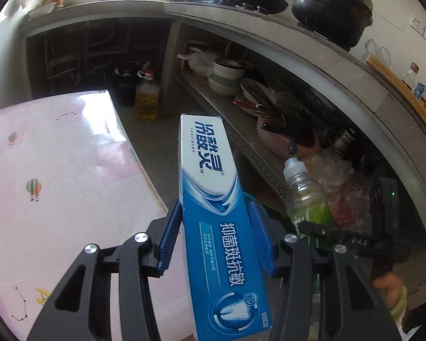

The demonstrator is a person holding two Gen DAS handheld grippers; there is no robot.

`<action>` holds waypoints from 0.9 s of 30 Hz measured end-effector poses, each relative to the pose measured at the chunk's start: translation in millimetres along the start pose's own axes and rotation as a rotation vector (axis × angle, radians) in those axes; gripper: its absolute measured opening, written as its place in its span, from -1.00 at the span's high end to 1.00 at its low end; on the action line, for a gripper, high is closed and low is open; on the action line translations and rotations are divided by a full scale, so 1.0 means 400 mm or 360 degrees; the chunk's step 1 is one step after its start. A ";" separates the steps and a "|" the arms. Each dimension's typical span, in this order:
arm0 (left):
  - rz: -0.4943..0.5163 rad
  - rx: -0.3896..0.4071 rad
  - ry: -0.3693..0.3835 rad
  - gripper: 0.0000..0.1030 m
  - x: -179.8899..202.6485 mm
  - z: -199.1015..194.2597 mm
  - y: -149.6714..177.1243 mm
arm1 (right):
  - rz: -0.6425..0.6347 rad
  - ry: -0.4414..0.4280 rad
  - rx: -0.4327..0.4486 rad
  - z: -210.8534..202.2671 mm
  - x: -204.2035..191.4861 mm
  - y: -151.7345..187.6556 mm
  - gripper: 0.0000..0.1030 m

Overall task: Collect trash
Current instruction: 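Lift the toothpaste box and bottle and carry both toward the blue basket, then open the right gripper over the blue basket to drop the green bottle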

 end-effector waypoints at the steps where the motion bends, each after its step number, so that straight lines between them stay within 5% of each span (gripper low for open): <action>1: 0.0007 -0.0012 0.0019 0.08 0.013 0.018 -0.005 | 0.0038 0.0020 -0.0005 0.017 0.021 -0.008 -0.11; 14: 0.0023 -0.0146 0.0086 0.08 0.044 0.175 -0.020 | 0.0471 0.0413 -0.0229 0.236 0.370 0.015 -0.11; 18: 0.0008 -0.0172 0.0084 0.08 0.029 0.193 -0.018 | 0.0413 0.0569 -0.0269 0.346 0.398 -0.042 -0.12; 27: -0.0085 -0.0217 0.0098 0.07 0.021 0.228 -0.008 | 0.0153 0.0949 -0.0124 0.483 0.449 -0.143 -0.34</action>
Point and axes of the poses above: each gripper's, at about its wrist camera, not at the fingertips, and z roughly the way its jaws point, x to its right, y to its underside, the point moved 3 cm from there along z, roughly the way its jaws point, and after that the axes turned 7 degrees about z, right-handed, at the moved point
